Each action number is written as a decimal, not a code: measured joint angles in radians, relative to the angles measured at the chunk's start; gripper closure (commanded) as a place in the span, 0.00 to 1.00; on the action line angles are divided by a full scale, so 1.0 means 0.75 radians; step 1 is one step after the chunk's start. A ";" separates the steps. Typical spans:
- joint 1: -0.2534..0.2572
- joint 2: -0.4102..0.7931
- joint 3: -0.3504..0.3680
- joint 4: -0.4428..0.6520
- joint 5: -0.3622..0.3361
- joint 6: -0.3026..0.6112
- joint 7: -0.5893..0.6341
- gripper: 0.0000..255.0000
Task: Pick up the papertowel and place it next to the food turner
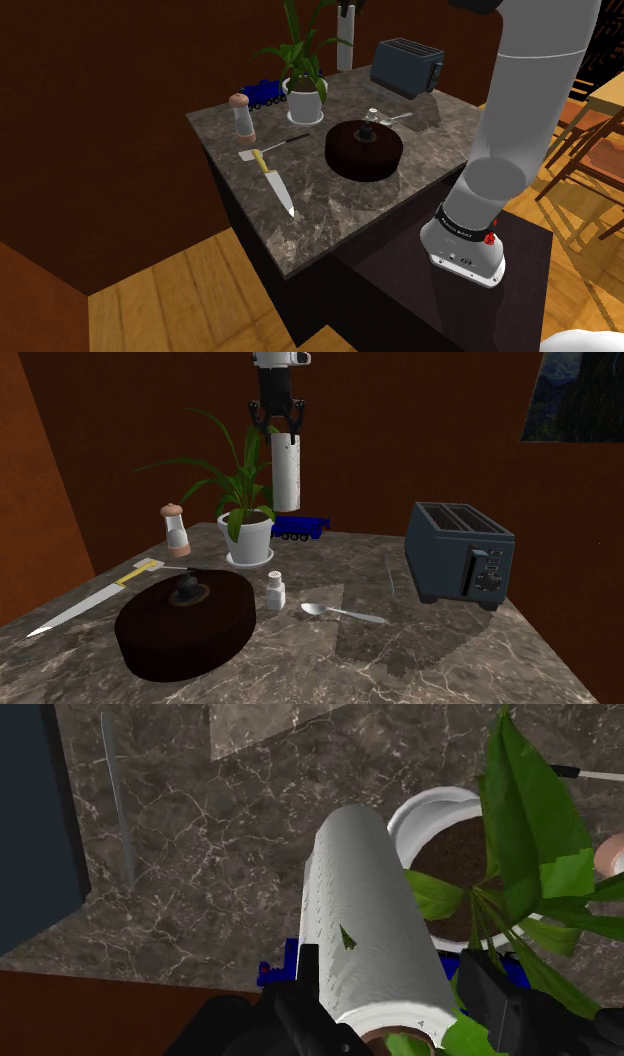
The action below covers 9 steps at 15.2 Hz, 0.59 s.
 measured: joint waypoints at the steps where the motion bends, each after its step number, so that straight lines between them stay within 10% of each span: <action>1: 0.021 0.008 0.010 -0.007 -0.004 0.017 0.029 1.00; 9: 0.155 0.084 0.079 -0.027 -0.024 0.127 0.226 1.00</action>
